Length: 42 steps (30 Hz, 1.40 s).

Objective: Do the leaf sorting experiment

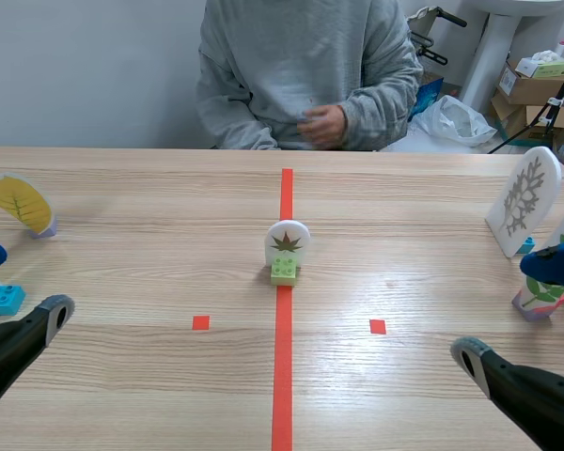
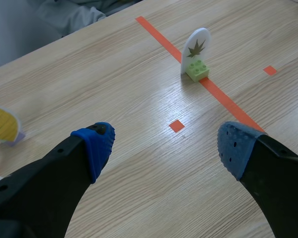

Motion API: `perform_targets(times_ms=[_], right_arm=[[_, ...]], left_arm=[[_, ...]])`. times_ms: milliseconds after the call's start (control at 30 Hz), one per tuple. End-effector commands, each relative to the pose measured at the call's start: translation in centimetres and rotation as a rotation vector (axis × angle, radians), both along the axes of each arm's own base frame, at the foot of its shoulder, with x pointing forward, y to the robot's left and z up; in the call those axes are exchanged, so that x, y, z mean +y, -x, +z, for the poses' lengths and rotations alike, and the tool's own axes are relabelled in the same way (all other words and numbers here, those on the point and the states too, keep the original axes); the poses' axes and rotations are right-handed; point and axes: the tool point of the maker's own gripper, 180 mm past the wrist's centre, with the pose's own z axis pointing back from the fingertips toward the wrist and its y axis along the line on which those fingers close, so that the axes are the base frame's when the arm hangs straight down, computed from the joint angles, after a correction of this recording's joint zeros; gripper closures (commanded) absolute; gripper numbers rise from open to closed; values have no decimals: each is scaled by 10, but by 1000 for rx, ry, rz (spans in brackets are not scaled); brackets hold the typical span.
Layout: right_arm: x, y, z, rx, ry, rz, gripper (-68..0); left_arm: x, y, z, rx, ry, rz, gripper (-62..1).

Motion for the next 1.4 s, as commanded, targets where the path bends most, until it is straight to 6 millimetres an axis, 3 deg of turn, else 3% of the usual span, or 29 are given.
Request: perform_targets(times_ms=[0,1367], right_arm=[[-1,-3,6,-23,-9,6,-573],[-1,-3,6,-25,-11,7,-573]], left_arm=[[0,0,3,-9,10,4,-456],[2,-2,0,5,-4,8,-456]])
